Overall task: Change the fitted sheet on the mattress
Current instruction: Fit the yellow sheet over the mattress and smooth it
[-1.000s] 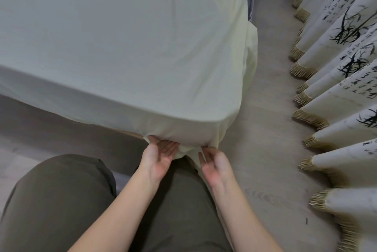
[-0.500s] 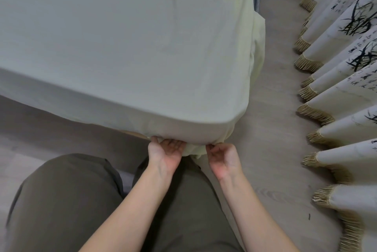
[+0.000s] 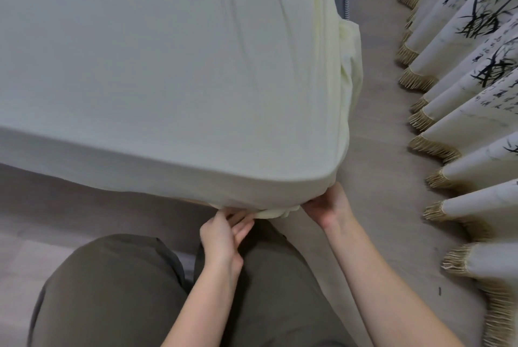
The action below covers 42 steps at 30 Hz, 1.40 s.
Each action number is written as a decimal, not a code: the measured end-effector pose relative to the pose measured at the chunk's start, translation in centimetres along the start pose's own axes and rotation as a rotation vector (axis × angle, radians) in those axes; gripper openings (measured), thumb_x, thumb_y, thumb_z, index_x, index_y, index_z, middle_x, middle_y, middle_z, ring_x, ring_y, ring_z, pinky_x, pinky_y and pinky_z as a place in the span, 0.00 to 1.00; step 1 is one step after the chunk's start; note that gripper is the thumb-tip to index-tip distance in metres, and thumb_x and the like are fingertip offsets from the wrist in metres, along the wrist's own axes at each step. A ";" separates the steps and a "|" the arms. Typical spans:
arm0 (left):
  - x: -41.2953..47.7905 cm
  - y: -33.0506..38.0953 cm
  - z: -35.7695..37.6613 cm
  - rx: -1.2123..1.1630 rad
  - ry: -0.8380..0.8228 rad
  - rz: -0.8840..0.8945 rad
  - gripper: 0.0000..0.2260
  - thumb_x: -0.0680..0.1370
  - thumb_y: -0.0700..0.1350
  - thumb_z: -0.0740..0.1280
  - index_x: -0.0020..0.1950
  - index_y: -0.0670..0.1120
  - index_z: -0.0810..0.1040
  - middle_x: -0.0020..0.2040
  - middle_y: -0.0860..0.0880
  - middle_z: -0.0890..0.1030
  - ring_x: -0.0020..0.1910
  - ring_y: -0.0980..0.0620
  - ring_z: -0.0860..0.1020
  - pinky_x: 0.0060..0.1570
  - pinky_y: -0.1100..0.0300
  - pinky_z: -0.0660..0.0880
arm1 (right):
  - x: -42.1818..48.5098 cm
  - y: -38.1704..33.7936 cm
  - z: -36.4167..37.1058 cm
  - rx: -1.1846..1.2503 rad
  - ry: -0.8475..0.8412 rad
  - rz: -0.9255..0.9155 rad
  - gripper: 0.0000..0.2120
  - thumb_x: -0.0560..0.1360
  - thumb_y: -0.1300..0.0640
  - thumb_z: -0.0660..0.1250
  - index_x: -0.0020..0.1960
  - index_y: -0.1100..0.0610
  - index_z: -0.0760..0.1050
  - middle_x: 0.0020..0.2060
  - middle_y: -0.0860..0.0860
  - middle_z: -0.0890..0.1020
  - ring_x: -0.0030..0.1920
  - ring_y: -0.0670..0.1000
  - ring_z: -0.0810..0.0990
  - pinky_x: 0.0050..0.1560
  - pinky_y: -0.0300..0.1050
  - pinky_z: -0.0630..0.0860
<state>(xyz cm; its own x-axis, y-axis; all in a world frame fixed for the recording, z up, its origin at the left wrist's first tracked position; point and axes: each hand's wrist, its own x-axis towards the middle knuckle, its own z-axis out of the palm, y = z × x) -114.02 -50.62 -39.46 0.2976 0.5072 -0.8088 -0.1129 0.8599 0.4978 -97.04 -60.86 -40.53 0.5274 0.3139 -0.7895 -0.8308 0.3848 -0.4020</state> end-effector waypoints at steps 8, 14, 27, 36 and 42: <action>0.7 1.3 1.8 -0.223 -0.063 -0.203 0.21 0.73 0.23 0.43 0.47 0.37 0.73 0.49 0.40 0.76 0.57 0.41 0.74 0.72 0.49 0.63 | -0.7 -0.1 1.0 0.049 0.057 0.062 0.16 0.60 0.68 0.61 0.42 0.50 0.73 0.34 0.55 0.74 0.38 0.56 0.74 0.49 0.41 0.71; 1.9 0.7 4.6 -0.368 -0.035 -0.226 0.18 0.59 0.25 0.48 0.36 0.41 0.70 0.40 0.43 0.74 0.44 0.44 0.73 0.69 0.52 0.66 | -1.4 -0.9 2.4 -0.008 0.106 0.115 0.17 0.72 0.58 0.60 0.58 0.49 0.80 0.58 0.48 0.82 0.60 0.54 0.81 0.64 0.51 0.74; -0.5 -2.2 1.4 -0.080 0.091 0.177 0.14 0.80 0.30 0.54 0.63 0.35 0.73 0.56 0.41 0.78 0.58 0.46 0.78 0.62 0.58 0.73 | -1.6 -1.0 2.5 -0.030 0.150 0.176 0.20 0.72 0.57 0.61 0.62 0.49 0.79 0.58 0.48 0.82 0.58 0.54 0.81 0.55 0.51 0.79; -0.1 -0.3 2.3 -0.240 0.042 -0.027 0.12 0.75 0.24 0.54 0.48 0.35 0.75 0.41 0.40 0.77 0.46 0.45 0.78 0.64 0.49 0.73 | -1.5 -1.4 2.8 -0.081 0.117 0.168 0.14 0.73 0.54 0.61 0.55 0.51 0.81 0.54 0.50 0.84 0.55 0.56 0.82 0.47 0.59 0.80; 2.9 -0.5 2.2 -0.408 -0.059 -0.229 0.16 0.75 0.24 0.50 0.42 0.38 0.73 0.42 0.39 0.75 0.46 0.44 0.75 0.69 0.47 0.66 | -0.8 -1.7 2.8 -0.137 0.088 0.228 0.14 0.71 0.49 0.69 0.55 0.50 0.82 0.45 0.49 0.86 0.43 0.56 0.86 0.36 0.54 0.82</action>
<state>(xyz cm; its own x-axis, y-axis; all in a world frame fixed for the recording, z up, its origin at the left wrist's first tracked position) -110.98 -49.70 -41.33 0.4102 0.3079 -0.8584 -0.3983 0.9073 0.1352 -95.54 -59.36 -37.86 0.3118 0.3001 -0.9015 -0.9457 0.1897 -0.2639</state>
